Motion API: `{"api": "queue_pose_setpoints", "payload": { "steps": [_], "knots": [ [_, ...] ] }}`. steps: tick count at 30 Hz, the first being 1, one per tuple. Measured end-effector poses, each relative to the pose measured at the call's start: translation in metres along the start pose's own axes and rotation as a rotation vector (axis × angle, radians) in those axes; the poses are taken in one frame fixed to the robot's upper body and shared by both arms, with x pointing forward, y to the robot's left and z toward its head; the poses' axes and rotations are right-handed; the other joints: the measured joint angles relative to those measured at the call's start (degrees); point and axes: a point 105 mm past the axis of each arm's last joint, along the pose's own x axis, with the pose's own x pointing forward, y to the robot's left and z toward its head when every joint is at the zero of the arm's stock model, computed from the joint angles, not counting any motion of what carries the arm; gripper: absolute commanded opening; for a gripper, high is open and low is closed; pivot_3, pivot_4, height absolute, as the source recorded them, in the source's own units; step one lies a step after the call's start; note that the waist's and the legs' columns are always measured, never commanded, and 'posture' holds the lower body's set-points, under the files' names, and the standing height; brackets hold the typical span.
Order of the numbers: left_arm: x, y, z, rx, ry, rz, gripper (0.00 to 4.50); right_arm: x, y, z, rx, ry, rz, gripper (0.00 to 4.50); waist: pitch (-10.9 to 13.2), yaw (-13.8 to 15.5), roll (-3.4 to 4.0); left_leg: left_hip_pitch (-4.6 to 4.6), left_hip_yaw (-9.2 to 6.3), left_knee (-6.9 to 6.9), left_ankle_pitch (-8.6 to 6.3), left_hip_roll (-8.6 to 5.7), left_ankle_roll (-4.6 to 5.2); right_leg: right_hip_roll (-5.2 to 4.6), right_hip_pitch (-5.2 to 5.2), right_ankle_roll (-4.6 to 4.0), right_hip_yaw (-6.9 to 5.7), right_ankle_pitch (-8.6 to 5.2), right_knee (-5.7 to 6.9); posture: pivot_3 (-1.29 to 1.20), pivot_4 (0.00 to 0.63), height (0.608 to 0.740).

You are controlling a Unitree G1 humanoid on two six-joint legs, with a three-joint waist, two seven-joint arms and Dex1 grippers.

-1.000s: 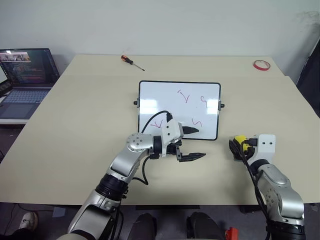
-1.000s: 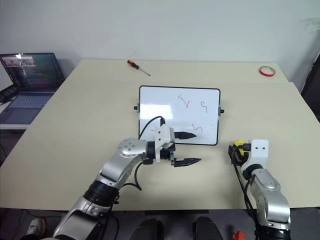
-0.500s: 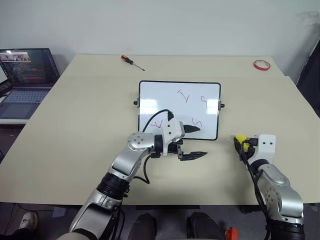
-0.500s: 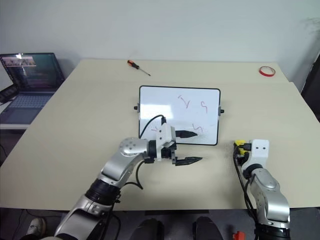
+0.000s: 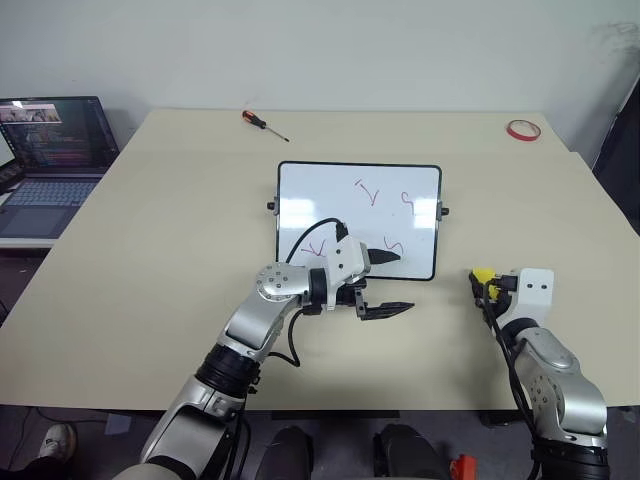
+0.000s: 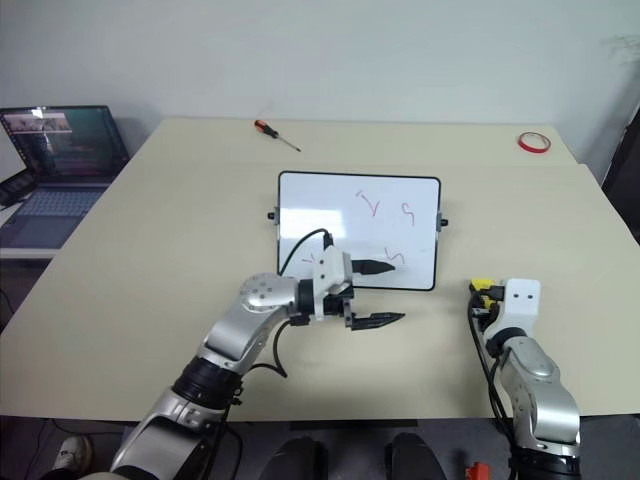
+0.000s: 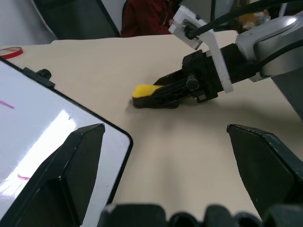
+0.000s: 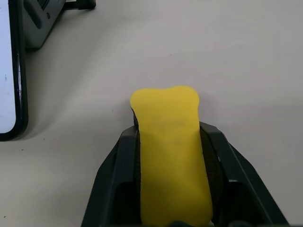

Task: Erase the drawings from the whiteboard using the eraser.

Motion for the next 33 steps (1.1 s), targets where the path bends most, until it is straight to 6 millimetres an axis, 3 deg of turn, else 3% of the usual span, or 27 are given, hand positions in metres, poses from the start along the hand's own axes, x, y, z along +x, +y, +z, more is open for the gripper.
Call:
{"api": "queue_pose_setpoints", "payload": {
  "steps": [10, 21, 27, 33],
  "knots": [
    [-0.029, 0.051, 0.004, 0.093, -0.046, 0.463, 4.50, 0.007, 0.029, 0.050, -0.125, -0.239, 0.034, 1.26, 0.01, 0.14, 0.00, -0.03, -0.02, 0.01, 0.00, -0.02, 0.00, -0.08, -0.01, 0.01, -0.03, 0.00, -0.02, 0.00, 0.150, 0.740],
    [-0.023, 0.049, -0.009, 0.050, -0.023, 0.509, 4.50, 0.060, 0.107, 0.105, -0.167, -0.407, 0.255, 1.26, 0.03, 0.01, 0.01, -0.25, 0.00, 0.03, 0.01, -0.01, -0.01, -0.09, -0.23, -0.01, -0.05, 0.01, 0.01, 0.00, 0.150, 0.740],
    [-0.023, 0.050, -0.010, 0.051, -0.021, 0.511, 4.50, 0.073, 0.123, 0.106, -0.186, -0.410, 0.318, 1.26, 0.02, 0.12, 0.02, -0.78, 0.02, 0.08, 0.03, -0.01, -0.03, -0.28, -0.80, -0.02, -0.06, 0.03, 0.08, 0.00, 0.150, 0.740],
    [-0.022, 0.049, -0.009, 0.049, -0.024, 0.512, 4.50, 0.076, 0.118, 0.103, -0.333, -0.376, 0.289, 1.26, -0.02, 0.11, 0.02, -0.69, 0.00, 0.12, 0.03, -0.01, -0.01, -0.29, -0.75, -0.02, -0.05, 0.03, 0.21, 0.00, 0.150, 0.740]
  ]
}}
